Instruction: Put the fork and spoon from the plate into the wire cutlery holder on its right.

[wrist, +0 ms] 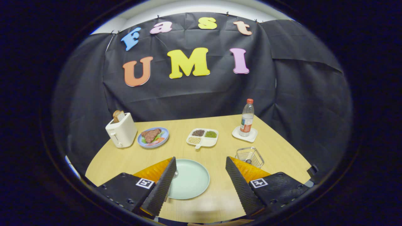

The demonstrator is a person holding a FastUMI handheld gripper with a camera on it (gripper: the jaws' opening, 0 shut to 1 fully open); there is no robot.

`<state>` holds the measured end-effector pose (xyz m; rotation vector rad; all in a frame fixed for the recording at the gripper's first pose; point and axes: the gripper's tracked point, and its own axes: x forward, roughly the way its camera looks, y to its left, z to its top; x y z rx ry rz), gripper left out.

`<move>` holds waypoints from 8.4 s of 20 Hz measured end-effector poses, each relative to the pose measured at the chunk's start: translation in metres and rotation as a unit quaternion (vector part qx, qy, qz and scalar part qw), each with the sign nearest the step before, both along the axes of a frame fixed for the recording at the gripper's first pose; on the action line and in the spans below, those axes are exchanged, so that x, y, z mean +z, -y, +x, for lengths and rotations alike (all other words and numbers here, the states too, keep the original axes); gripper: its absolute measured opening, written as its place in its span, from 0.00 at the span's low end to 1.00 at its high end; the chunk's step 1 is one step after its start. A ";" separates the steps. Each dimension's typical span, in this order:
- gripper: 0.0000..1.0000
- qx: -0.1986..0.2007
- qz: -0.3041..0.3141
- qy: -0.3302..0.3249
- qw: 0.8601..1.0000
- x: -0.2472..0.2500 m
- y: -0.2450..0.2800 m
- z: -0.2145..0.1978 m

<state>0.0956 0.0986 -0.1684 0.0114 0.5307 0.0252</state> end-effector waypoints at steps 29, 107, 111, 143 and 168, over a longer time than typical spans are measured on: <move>0.85 0.058 0.006 -0.254 0.965 -0.188 -0.100 0.016; 0.04 -0.020 0.075 -0.178 0.981 -0.078 0.180 0.042; 0.07 -0.017 0.084 -0.149 0.985 -0.060 0.181 0.043; 0.96 0.014 0.024 0.208 0.978 0.137 0.100 -0.105; 0.97 0.048 -0.012 0.241 0.969 0.143 0.006 -0.150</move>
